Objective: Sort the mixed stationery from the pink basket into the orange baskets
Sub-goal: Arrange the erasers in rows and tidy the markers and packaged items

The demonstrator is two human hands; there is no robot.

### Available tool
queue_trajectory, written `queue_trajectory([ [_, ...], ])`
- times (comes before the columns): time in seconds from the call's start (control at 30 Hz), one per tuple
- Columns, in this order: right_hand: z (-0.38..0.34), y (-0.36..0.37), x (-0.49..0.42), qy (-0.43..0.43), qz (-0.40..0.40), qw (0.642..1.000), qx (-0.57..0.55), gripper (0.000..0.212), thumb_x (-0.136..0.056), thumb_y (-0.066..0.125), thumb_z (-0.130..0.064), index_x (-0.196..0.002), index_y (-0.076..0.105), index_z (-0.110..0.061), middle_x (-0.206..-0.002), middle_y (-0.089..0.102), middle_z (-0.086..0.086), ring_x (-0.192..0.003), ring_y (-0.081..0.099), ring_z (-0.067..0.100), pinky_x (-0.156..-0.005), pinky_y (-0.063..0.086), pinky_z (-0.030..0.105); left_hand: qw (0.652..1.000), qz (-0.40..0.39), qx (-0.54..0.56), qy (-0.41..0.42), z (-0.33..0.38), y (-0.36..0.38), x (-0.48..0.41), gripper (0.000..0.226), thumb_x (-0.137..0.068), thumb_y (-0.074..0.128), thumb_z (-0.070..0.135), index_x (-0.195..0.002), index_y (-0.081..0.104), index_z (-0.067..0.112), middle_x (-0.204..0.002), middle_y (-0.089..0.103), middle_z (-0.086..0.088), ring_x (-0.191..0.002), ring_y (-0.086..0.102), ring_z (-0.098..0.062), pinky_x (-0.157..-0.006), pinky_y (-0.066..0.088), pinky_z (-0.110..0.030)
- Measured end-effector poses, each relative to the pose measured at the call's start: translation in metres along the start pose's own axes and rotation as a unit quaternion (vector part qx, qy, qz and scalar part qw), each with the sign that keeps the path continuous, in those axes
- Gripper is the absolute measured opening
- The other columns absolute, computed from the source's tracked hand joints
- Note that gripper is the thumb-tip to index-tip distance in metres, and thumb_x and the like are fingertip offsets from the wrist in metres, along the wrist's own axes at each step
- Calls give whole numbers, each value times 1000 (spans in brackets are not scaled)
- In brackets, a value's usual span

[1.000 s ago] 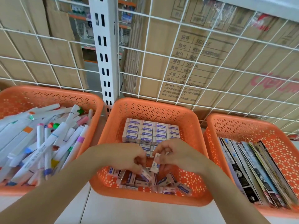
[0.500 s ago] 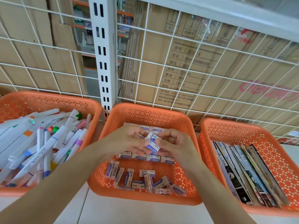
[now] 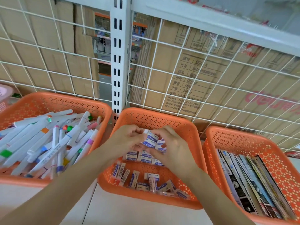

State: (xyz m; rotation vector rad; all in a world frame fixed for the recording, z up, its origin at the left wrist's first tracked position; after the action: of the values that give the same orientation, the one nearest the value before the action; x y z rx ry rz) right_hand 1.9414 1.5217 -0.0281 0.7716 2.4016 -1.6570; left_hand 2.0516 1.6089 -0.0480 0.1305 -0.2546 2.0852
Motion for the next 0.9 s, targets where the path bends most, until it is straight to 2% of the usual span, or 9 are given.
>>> queue_trajectory([
  [0.1,-5,6,-10,-1,-22,1000,-2,38,-75,74,-27,-109,61,-15,-97,53,-6,-85,56,10,-73,51,28,997,36,-64,30,-3,-8,5,11,-94,52,17,-101,58,11,-92,70,-3,-73,66,-3,-64,50,-11],
  [0.2,-1,16,-18,45,-90,995,-14,40,-80,70,-30,-116,58,-16,-105,53,-5,-94,53,10,-84,44,24,955,123,-246,116,-2,-21,15,10,-95,49,19,-101,54,25,-93,63,13,-85,59,0,-70,43,-5],
  [0.27,0,29,-21,48,-154,987,24,42,-82,68,-30,-120,56,-15,-112,53,-1,-101,54,15,-85,42,25,918,154,-323,174,-1,-23,22,17,-94,49,13,-107,56,22,-101,64,8,-95,58,-6,-81,46,-14],
  [0.33,-2,44,-22,33,-204,977,58,41,-82,67,-28,-119,57,-14,-113,54,2,-104,54,19,-84,42,27,896,164,-362,199,0,-20,28,23,-92,49,7,-110,58,17,-108,63,2,-102,57,-13,-88,44,-21],
  [0.43,-5,61,-21,13,-251,964,89,38,-83,66,-29,-115,58,-12,-112,55,6,-102,56,24,-82,47,36,881,168,-385,217,2,-17,29,26,-88,51,0,-110,61,9,-112,61,-2,-108,53,-17,-87,31,-10],
  [0.5,-8,66,-22,-6,-251,962,105,32,-86,62,-28,-112,60,-11,-110,55,6,-101,57,25,-80,47,37,878,176,-388,219,2,-18,30,26,-88,51,-1,-109,62,9,-114,60,-2,-110,51,-17,-87,28,-8],
  [0.63,-14,71,-24,-49,-227,963,133,24,-87,56,-22,-108,62,-10,-105,58,6,-100,58,26,-75,47,37,879,175,-385,219,-2,-18,31,25,-88,51,-2,-108,63,9,-113,61,-2,-110,51,-16,-88,32,-12],
  [0.9,-10,71,-23,-65,-219,964,135,31,-90,58,-27,-118,60,-16,-109,53,4,-102,57,26,-77,46,38,880,182,-373,231,-3,-20,31,22,-89,53,1,-104,63,12,-108,62,3,-104,53,-11,-85,35,-10],
])
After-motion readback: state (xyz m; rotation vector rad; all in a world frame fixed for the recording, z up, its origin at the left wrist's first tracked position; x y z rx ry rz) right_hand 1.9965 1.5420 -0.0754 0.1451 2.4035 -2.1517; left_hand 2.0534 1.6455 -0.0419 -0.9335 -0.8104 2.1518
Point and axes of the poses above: each hand's wrist, its own x-axis away from the middle knuckle, its own y-axis out of the palm, z = x × y, the point moved 5 cm from there along -x, towards the middle knuckle
